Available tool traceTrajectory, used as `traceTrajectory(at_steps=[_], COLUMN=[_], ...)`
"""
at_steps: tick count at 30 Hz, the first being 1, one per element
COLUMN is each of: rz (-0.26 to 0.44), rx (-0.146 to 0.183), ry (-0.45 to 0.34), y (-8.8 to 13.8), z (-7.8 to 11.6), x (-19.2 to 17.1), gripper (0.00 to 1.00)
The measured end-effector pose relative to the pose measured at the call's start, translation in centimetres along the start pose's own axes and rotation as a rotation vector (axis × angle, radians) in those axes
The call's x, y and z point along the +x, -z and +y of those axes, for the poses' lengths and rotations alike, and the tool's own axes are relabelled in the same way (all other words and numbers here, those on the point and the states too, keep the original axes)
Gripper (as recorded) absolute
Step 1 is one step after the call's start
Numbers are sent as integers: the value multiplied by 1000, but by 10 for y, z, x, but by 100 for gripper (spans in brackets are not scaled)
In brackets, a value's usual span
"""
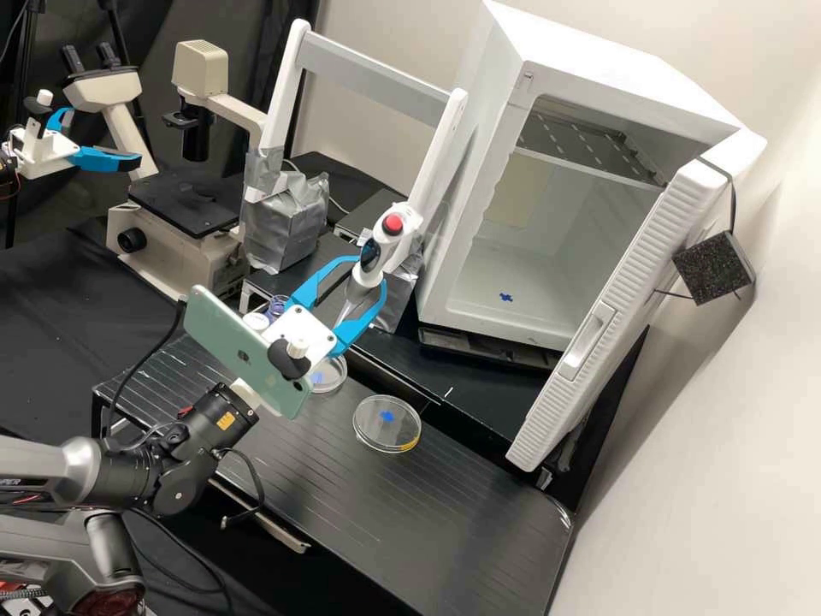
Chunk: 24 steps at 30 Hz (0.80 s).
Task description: Use the pipette
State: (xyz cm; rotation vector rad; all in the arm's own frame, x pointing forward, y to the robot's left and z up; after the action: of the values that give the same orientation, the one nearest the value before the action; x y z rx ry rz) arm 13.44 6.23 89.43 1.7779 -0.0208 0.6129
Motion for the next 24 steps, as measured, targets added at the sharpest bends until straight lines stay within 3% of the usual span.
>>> traceTrajectory(at_steps=[8, 12, 18, 22, 24], rz=[126, 227, 356, 374, 368], rx=[-15, -30, -96, -129, -125], ry=[40, 138, 345, 444, 477], y=[25, 48, 92, 113, 122], z=[5, -1, -19, -30, -37], x=[28, 47, 72, 89, 101], gripper=[0, 0, 0, 0, 0])
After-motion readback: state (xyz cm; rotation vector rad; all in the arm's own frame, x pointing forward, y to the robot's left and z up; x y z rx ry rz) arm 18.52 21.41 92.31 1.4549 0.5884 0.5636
